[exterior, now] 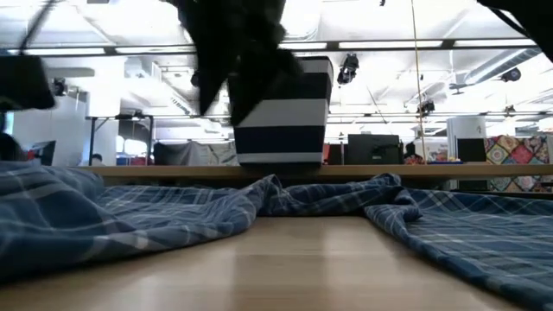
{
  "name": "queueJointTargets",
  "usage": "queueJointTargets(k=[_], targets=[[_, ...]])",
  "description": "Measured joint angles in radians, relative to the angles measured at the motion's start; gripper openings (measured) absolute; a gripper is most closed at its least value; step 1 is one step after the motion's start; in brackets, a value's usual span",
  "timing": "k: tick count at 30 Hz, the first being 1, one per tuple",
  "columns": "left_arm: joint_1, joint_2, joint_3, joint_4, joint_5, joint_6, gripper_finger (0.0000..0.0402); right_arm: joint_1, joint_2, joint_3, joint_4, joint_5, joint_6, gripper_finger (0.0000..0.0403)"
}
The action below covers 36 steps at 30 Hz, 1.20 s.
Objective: Fold Laundry from Bin
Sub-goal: Fold the blue patterned pants
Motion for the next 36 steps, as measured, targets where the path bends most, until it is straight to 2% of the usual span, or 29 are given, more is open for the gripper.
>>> queueJointTargets(k=[2, 4, 7, 10, 13, 18, 22, 26, 31, 36], targets=[[0.054, -0.044, -0.036, 0.002, 0.007, 0.053, 0.0213, 0.034, 0.013, -0.008, 0.123, -0.047, 0.011, 0.0224], [0.106, -0.083, -0.065, -0.023, 0.006, 0.12, 0.0213, 0.085, 0.017, -0.015, 0.264, -0.033, -0.012, 0.0224], [0.158, -0.195, -0.101, -0.03, 0.028, 0.209, 0.0213, 0.174, 0.032, -0.018, 0.496, 0.026, -0.162, 0.0224], [0.177, -0.32, -0.134, -0.098, 0.076, 0.225, 0.0213, 0.238, 0.088, -0.022, 0.64, 0.105, -0.332, 0.0223], [0.142, -0.44, -0.134, -0.078, 0.153, 0.204, 0.0213, 0.257, 0.153, -0.027, 0.671, 0.154, -0.397, 0.0223], [-0.043, -0.521, -0.093, 0.034, 0.172, 0.129, 0.0213, 0.25, 0.199, -0.014, 0.741, 0.151, -0.482, 0.0223], [-0.199, -0.484, -0.018, 0.012, 0.119, -0.009, 0.0213, 0.249, 0.244, -0.017, 0.751, 0.111, -0.596, 0.0223], [-0.314, -0.392, 0.061, 0.019, 0.136, -0.11, 0.0213, 0.244, 0.267, -0.018, 0.751, 0.07, -0.63, 0.0223], [-0.395, -0.224, 0.166, 0.021, 0.18, -0.222, 0.0213, 0.233, 0.286, -0.016, 0.771, 0.074, -0.496, 0.0209], [-0.412, -0.075, 0.242, 0.021, 0.187, -0.288, 0.0213, 0.228, 0.287, -0.016, 0.775, 0.073, -0.426, 0.0155]])
